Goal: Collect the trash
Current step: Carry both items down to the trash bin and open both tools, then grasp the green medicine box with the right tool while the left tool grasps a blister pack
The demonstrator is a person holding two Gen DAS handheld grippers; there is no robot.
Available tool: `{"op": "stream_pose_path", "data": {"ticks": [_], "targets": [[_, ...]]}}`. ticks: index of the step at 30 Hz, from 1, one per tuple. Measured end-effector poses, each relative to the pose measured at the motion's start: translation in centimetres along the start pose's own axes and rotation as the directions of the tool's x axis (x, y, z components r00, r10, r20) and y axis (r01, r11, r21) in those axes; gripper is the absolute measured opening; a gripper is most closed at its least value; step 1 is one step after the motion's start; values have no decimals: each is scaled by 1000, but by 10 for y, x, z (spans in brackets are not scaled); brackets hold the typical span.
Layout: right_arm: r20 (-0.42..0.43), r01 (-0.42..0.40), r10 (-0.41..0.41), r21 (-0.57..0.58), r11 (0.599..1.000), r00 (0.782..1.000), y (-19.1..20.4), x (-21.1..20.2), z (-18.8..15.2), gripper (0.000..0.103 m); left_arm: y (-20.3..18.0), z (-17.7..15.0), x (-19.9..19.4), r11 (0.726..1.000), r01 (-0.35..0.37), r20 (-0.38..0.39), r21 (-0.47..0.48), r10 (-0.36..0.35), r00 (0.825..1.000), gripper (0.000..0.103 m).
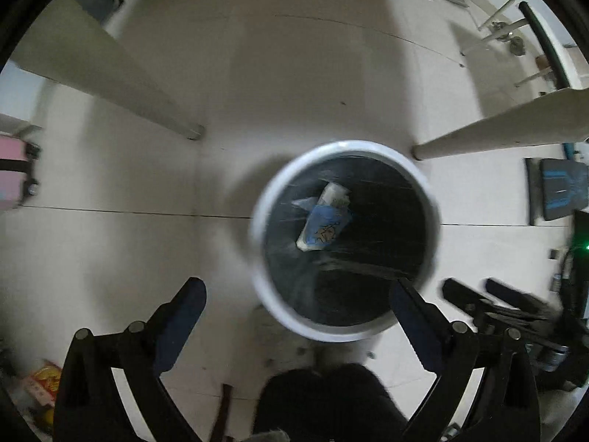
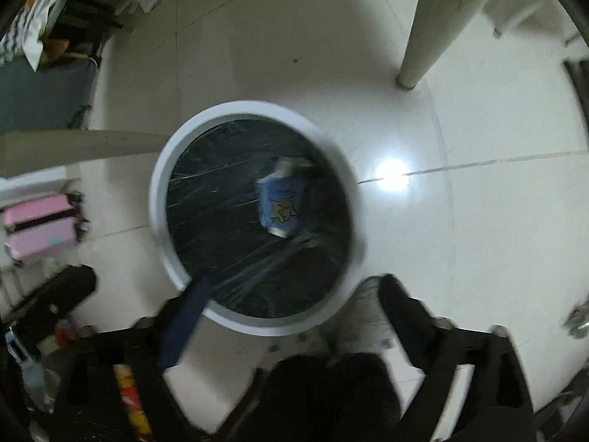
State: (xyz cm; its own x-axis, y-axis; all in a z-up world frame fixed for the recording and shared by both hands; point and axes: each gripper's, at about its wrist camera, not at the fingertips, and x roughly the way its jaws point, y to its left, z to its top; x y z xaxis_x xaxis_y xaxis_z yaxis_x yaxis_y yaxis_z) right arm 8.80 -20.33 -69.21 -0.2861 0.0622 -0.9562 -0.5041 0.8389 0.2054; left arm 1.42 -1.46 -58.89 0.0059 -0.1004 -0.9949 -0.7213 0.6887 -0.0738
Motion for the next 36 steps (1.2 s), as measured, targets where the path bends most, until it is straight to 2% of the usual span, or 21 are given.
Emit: {"op": "stream_pose_path", "data": {"ticks": [2,8,14,22,26,29,32,33,35,36], "targets": [[30,52,-52,-29,998,998,4,-13,-2,100,0,-7,-17,999,-34,19,-3,34,999,102],[71,132,-127,-68,989,989,20,-65,-17,100,-5,-24,-67,998,-58,38,2,58,998,102],[88,160,-152,-93,983,985,34,-127,-38,100,1,-38,-119,998,-69,40,-1,69,997,102],[97,145,-134,-119,982,986,61,-222,-77,100,-1,-63,-206,999,-53,55,-1,53,997,102],[116,126,-113,-113,986,987,75,-285,-96,100,4,-70,-246,999,-38,72,-14,39,997,102],[132,98,-86,-86,991,988,85,-336,-103,100,3,-65,-293,999,-41,117,-20,43,992,102],[173,48,-40,-42,998,984,91,-389,-98,100,0,-47,-330,999,-35,190,-17,38,981,102],[188,21,-16,-27,999,982,92,-403,-95,99,-2,-36,-344,999,-31,215,-24,36,976,102],[220,-35,37,-14,999,975,92,-434,-82,75,-7,-9,-372,999,-16,273,-43,27,962,102],[235,-44,46,-15,999,971,93,-449,-72,59,-11,4,-383,999,-13,297,-46,26,955,101]]}}
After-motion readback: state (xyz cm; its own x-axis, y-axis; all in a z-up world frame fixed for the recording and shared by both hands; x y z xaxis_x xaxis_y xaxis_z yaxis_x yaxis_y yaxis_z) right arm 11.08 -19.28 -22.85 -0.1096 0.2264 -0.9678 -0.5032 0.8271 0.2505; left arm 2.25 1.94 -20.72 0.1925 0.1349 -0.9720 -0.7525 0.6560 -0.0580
